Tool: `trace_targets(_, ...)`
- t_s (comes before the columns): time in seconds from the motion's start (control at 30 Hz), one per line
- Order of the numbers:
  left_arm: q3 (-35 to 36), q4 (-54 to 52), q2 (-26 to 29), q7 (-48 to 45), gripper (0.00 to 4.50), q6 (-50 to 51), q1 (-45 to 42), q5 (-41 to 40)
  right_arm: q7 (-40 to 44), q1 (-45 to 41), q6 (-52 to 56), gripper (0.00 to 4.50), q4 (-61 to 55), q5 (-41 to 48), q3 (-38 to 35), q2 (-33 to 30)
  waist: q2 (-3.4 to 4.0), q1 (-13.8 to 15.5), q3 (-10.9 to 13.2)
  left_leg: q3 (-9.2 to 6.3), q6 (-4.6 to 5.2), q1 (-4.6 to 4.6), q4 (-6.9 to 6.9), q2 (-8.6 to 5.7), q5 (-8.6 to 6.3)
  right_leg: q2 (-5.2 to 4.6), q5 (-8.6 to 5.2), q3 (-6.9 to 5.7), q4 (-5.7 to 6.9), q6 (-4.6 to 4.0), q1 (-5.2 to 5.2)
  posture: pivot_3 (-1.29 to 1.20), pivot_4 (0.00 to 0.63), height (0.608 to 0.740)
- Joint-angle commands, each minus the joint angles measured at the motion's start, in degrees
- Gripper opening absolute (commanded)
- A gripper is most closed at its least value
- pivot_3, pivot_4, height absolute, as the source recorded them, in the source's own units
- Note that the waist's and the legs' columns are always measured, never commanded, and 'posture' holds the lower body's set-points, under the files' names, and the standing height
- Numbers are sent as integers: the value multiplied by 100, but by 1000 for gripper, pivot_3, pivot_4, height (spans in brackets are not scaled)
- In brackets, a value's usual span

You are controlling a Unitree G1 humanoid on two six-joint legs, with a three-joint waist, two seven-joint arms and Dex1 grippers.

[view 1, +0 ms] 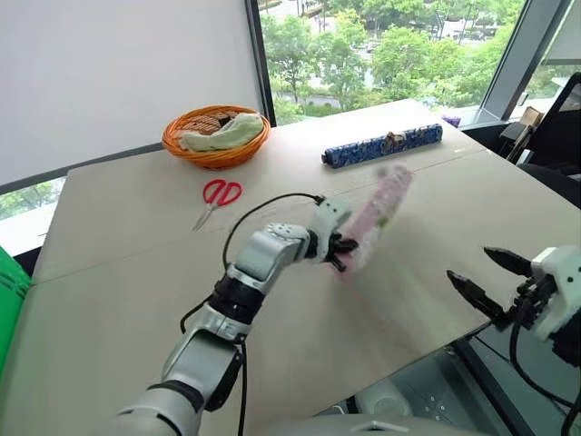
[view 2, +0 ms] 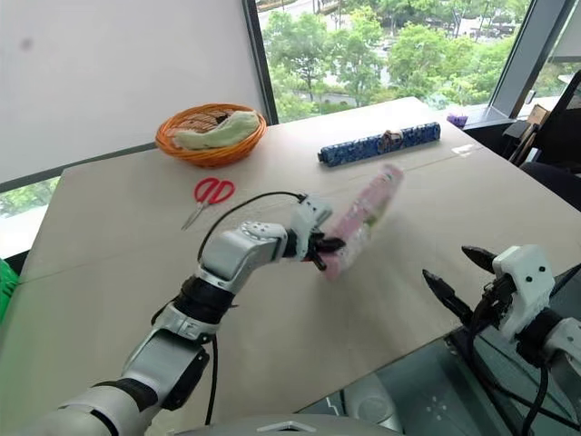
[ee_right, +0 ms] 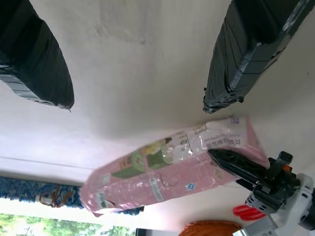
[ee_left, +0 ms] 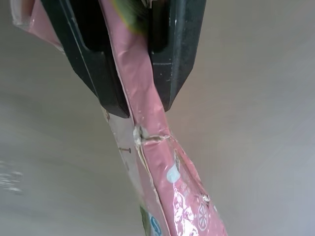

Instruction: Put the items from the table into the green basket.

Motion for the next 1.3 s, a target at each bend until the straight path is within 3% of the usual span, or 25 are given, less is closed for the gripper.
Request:
trace_targets(0.03,714,-89,393,298,319,-299,-285,128,166,-703,-38,4500,145,433,147,-124,-6,37,7,-1,0,-1,0,1,0,3,1,3,1,-1,-5,-300,0,738)
trace_targets(0.37,2346,-77,1559,1444,319,-1006,-761,500,708,-2899,378,4500,811,1468,1057,-296,-31,729,37,-2,-7,-54,-5,-2,-4,-11,20,6,10,-32,-70,-162,0,738)
trace_targets(0.5,3163,-364,1919,2089,319,-503,-671,577,874,-3779,512,4500,1095,1717,1481,-189,-31,1050,36,-4,-16,-83,-5,-2,-7,-17,27,2,21,-44,-108,-83,0,738)
trace_targets(0.67,3742,-1115,2709,2156,319,-61,156,764,1095,-4758,504,4500,1577,1610,2027,43,-42,1437,29,1,-55,-93,-17,-6,-3,-28,29,-1,18,-49,-125,21,0,738)
trace_targets(0.87,4376,-1706,3508,1986,319,305,1237,909,1372,-5284,480,4500,1994,1636,2305,365,-89,1889,9,-6,-61,-127,-23,-14,-2,-44,35,-19,11,-60,-153,108,0,738)
trace_targets(1.03,5119,-1872,3972,1858,319,495,1872,1042,1598,-5440,427,4500,2221,1515,2514,564,-96,2069,4,-15,-84,-129,-26,-35,-16,-70,35,-34,9,-61,-151,155,0,738)
trace_targets(1.2,5344,-1844,4452,1395,319,387,2698,1130,1767,-5452,342,4500,2319,1347,2665,686,-97,2108,3,-15,-84,-123,-32,-35,-16,-72,34,-39,14,-62,-152,170,0,738)
trace_targets(1.3,5354,-1781,4633,1267,1516,242,2978,1225,1829,-5429,303,4500,2372,1287,2664,737,-98,2180,2,-17,-79,-123,-35,-35,-19,-75,34,-46,13,-62,-152,173,0,738)
